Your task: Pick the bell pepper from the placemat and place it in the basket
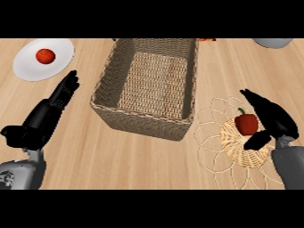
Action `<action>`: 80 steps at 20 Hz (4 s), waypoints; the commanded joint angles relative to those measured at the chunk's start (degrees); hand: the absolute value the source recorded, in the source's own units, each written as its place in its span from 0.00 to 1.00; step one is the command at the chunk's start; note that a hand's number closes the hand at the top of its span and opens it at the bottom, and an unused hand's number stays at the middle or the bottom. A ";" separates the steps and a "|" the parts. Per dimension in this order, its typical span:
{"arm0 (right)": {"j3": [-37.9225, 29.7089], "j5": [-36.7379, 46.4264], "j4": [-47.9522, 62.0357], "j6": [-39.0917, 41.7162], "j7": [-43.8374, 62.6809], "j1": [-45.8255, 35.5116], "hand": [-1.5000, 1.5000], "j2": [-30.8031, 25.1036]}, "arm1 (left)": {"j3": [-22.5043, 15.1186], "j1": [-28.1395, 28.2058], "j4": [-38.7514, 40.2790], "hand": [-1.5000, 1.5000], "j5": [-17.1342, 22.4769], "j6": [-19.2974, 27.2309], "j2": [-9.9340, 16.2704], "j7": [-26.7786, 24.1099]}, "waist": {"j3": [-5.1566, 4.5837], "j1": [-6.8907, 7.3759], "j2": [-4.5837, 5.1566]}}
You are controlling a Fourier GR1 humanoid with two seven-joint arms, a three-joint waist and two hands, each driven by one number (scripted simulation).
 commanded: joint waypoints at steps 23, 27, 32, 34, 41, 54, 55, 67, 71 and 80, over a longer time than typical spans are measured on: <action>20.92 11.12 0.74 -2.23 7.52 -2.29 1.00 16.91 | 1.30 -1.11 2.06 0.50 -1.06 -2.02 -0.83 -1.13 | -0.17 1.62 -0.55; 28.67 10.97 -0.58 -3.78 14.33 -3.45 1.00 17.12 | -0.35 -1.67 1.83 0.50 -0.99 -3.58 -0.88 -0.74 | 0.07 5.18 -0.18; 39.98 6.59 -6.07 -9.20 26.81 -2.98 1.00 17.35 | -2.22 -2.96 2.10 0.50 -1.93 -2.73 -2.72 0.20 | 0.21 5.33 -0.01; 43.72 2.47 -8.56 -13.21 31.40 -2.87 1.00 17.42 | -0.14 -2.66 1.86 0.50 -0.74 -3.82 -0.88 -1.19 | 0.19 6.13 0.12; 53.44 -5.05 -21.77 -31.99 39.20 -5.50 1.00 17.50 | 1.25 -5.68 3.34 0.50 -0.72 -2.24 -1.47 0.35 | 0.23 4.06 -0.05; 59.14 2.93 -30.14 -43.58 67.20 -22.90 1.00 17.56 | 1.33 -3.98 4.49 0.50 -1.29 -3.43 -0.63 -0.38 | -0.29 1.53 -0.74; 58.67 4.17 -31.83 -41.79 69.18 -24.33 1.00 17.56 | 2.70 -3.51 3.40 0.50 -0.24 -3.54 0.06 0.61 | -0.27 1.50 -1.14; 45.48 3.37 -16.24 -40.20 75.35 -43.29 1.00 17.54 | 1.34 -2.93 1.94 0.50 -0.49 -4.24 -0.60 0.63 | -0.28 3.33 -0.39; 38.44 3.13 -11.82 -41.55 74.84 -47.90 1.00 17.54 | 1.69 -1.47 2.72 0.50 -0.47 -4.45 -0.56 -1.56 | -0.22 2.75 -0.07; 30.95 4.48 1.65 -44.80 74.63 -55.99 1.00 17.55 | 1.44 -1.18 1.26 0.50 -1.16 -4.20 -0.45 -0.94 | -0.16 2.57 0.14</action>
